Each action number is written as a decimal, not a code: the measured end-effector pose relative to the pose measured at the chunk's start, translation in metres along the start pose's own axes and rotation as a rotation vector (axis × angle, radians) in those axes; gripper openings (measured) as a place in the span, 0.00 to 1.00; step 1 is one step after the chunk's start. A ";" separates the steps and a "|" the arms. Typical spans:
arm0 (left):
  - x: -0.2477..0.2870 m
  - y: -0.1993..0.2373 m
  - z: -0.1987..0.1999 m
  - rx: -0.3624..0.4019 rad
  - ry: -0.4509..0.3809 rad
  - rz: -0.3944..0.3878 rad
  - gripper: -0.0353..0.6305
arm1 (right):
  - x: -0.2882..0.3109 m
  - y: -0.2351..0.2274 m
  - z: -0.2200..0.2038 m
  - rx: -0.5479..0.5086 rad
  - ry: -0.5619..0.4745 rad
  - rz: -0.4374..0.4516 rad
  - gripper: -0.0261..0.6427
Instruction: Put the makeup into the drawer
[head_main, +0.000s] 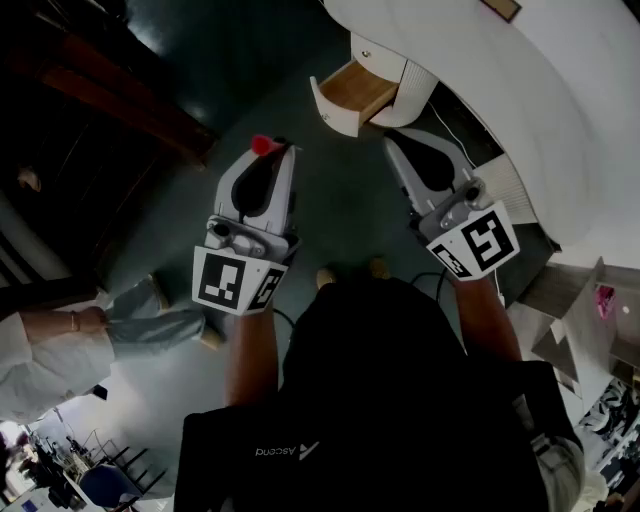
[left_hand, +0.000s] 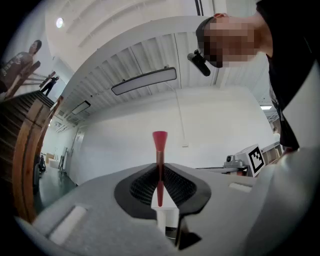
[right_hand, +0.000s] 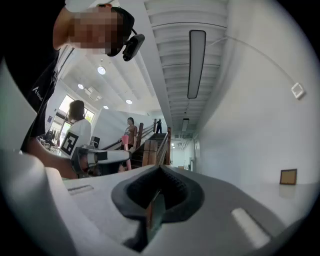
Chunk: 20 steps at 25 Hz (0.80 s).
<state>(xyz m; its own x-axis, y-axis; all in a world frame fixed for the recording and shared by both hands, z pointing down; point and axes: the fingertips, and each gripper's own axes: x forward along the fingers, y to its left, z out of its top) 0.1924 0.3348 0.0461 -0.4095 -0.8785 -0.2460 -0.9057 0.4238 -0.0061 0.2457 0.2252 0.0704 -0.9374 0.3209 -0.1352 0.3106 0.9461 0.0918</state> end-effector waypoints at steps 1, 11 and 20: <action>-0.002 0.002 0.000 0.000 -0.001 0.000 0.12 | 0.002 0.002 0.000 0.006 -0.003 0.001 0.04; -0.028 0.034 0.001 -0.008 -0.014 0.003 0.12 | 0.030 0.026 -0.004 0.011 -0.006 0.001 0.04; -0.049 0.078 -0.001 -0.009 -0.013 -0.019 0.12 | 0.061 0.042 -0.013 -0.010 0.012 -0.040 0.04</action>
<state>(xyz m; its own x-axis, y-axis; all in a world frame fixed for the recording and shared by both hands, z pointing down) 0.1416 0.4105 0.0587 -0.3906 -0.8836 -0.2581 -0.9144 0.4048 -0.0020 0.1989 0.2837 0.0788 -0.9509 0.2823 -0.1267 0.2714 0.9576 0.0962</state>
